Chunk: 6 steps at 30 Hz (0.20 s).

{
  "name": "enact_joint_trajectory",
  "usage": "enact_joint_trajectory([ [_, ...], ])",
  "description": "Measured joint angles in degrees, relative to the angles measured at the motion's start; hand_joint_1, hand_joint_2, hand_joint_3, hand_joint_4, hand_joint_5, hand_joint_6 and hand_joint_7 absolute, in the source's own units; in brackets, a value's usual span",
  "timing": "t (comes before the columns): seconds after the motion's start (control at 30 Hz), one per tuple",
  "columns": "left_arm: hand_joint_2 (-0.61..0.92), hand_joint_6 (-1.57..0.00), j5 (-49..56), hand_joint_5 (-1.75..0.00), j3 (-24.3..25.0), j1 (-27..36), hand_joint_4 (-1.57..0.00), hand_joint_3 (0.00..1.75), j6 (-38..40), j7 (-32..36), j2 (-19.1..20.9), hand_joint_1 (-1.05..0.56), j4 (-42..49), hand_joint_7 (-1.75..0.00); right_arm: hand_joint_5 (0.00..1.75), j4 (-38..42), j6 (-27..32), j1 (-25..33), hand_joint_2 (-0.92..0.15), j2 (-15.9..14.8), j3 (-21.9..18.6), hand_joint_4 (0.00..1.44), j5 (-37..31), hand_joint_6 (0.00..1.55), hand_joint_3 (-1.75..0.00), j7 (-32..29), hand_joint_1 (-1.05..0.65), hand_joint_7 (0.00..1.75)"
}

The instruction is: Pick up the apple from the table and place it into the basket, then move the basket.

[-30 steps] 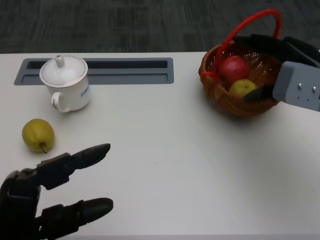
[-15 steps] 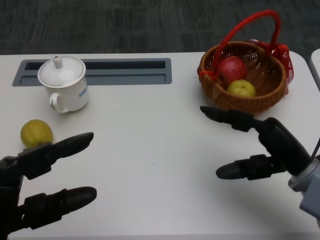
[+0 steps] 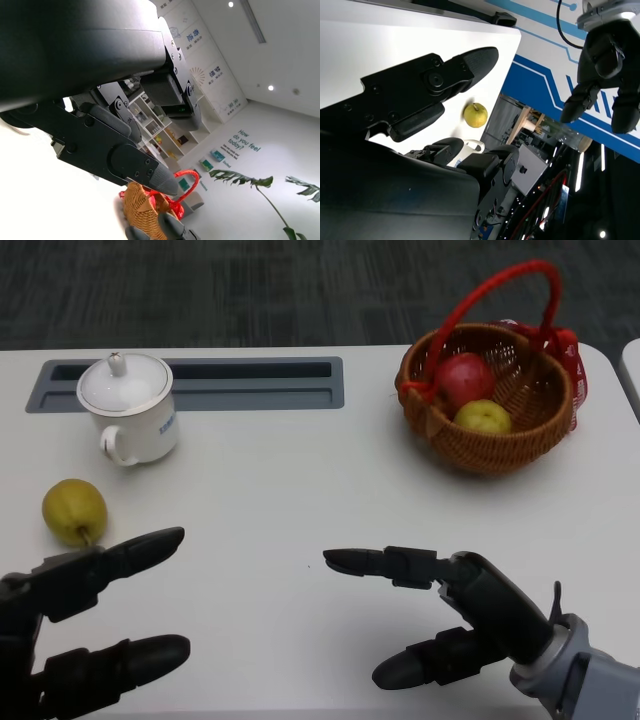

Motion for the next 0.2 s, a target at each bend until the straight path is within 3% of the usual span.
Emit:
enact_joint_trajectory([
  [0.2,0.76,-0.89,0.14,-0.01,-1.0,0.98,-1.02,0.0,0.48,-0.37,-0.18,-0.46,-1.63,-0.01,0.0,-0.27,0.17,0.01,-0.8,0.18,-0.18,0.62,0.8,0.56,0.0,1.95,-0.52,0.0],
])
